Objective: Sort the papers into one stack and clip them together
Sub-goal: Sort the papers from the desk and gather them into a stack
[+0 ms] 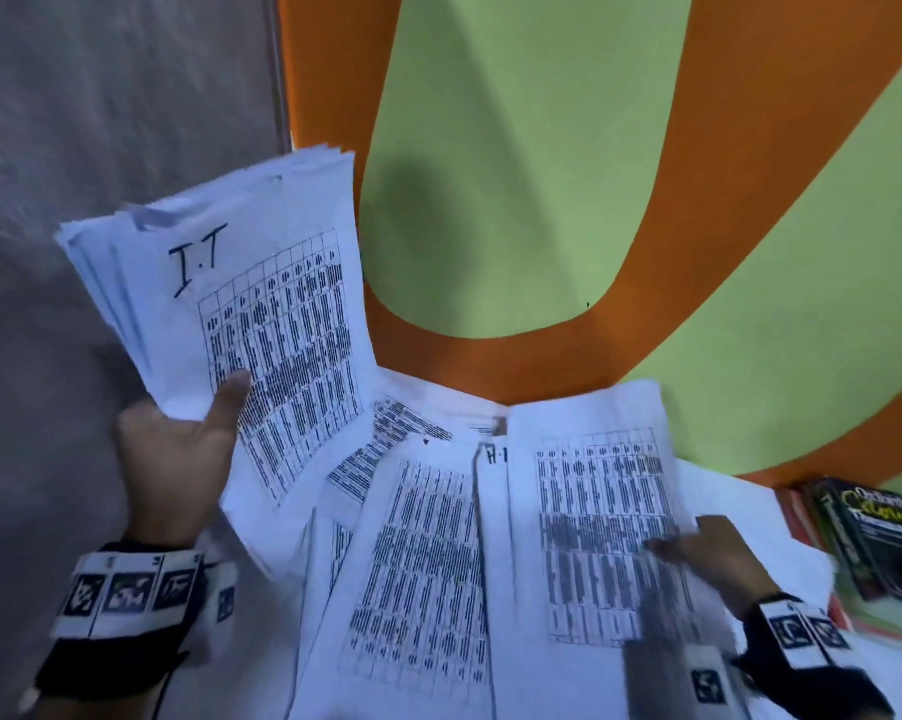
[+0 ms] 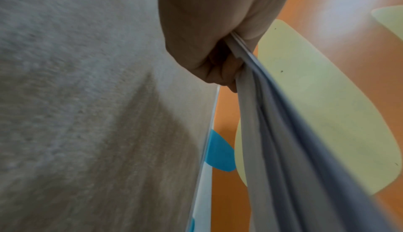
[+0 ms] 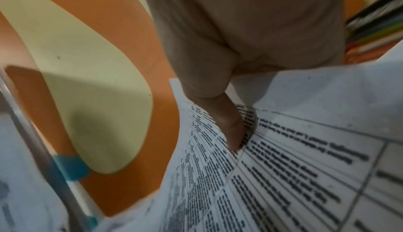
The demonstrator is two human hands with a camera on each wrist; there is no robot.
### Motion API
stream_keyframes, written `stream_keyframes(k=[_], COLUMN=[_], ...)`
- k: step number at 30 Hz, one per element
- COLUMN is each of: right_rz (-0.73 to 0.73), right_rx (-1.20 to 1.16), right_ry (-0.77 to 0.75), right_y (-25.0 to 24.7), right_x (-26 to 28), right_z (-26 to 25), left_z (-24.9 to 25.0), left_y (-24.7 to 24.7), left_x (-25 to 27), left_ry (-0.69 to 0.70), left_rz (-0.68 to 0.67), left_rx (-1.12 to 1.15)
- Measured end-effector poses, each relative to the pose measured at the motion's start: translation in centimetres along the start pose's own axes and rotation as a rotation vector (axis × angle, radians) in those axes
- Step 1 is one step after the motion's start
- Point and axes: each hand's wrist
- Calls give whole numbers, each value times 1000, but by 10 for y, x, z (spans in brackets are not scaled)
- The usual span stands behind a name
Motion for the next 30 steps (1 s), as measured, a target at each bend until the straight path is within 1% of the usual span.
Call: stream_keyframes(k=[2, 4, 7, 9, 12, 16, 19, 21, 23, 27, 28, 29, 30], right_rz=[30, 48, 115, 153, 172, 150, 119, 71, 81, 245, 284, 307, 299], right_rx=[138, 239, 287, 261, 307, 329, 326, 317, 305, 243, 230, 218, 207], right_ry=[82, 117, 75, 60, 28, 61, 23, 23, -14, -176, -197, -232, -257], right_y=[-3, 2, 10, 11, 9, 10, 15, 18, 20, 15, 10, 4, -4], right_x=[-6, -4, -1, -2, -1, 9, 12, 8, 13, 21, 22, 23, 24], right_z=[27, 42, 50, 55, 57, 56, 58, 63, 55, 45, 44, 41, 37], left_z=[-3, -4, -1, 0, 1, -2, -3, -3, -3, 1, 1, 1, 0], left_y=[5, 12, 20, 26, 33, 37, 39, 40, 41, 41, 40, 38, 37], left_x=[-1, 1, 5, 8, 12, 17, 21, 23, 25, 27, 27, 27, 27], left_ry=[12, 7, -13, -27, -76, -79, -84, -94, -101, -115, -113, -110, -109], left_rz=[-12, -52, -91, -110, -117, -142, -159, -165, -169, -160, -158, -155, -158], left_rx=[19, 35, 36, 24, -2, 8, 4, -10, -33, -29, -30, -33, -33])
Point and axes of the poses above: each hand's wrist, its own x-axis away from the middle knuckle, its own y-axis out of the palm, z = x × y, and after that the axes turned 7 degrees about -z, right-handed
